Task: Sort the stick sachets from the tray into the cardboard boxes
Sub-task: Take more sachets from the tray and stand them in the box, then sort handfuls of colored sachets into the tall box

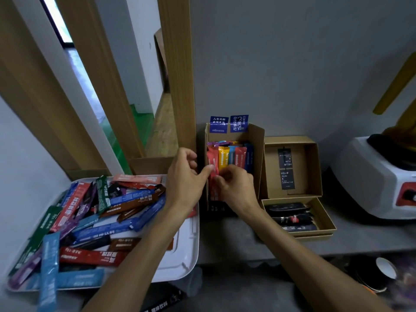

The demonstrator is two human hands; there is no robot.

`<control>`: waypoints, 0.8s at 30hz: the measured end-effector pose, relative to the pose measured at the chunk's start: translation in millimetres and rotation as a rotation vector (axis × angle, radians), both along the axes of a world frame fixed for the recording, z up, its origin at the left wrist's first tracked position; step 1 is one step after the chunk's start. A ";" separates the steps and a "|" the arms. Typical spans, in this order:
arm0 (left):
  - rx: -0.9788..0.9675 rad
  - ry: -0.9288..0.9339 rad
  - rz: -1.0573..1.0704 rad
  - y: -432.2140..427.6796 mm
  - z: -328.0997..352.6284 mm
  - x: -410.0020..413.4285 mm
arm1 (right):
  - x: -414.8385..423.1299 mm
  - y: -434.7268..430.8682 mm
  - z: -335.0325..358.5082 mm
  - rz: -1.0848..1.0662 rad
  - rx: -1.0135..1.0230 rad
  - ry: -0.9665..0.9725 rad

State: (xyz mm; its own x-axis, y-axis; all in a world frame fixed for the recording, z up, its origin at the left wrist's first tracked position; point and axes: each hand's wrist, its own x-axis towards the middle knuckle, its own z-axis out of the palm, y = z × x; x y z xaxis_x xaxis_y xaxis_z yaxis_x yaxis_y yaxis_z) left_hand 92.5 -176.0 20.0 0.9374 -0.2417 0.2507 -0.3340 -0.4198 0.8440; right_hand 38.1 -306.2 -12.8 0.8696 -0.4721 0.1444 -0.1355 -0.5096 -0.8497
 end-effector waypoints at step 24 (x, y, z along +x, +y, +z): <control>0.157 -0.142 0.197 -8.0 13.3 -26.6 | -32.4 0.9 -22.7 0.119 -0.381 -0.035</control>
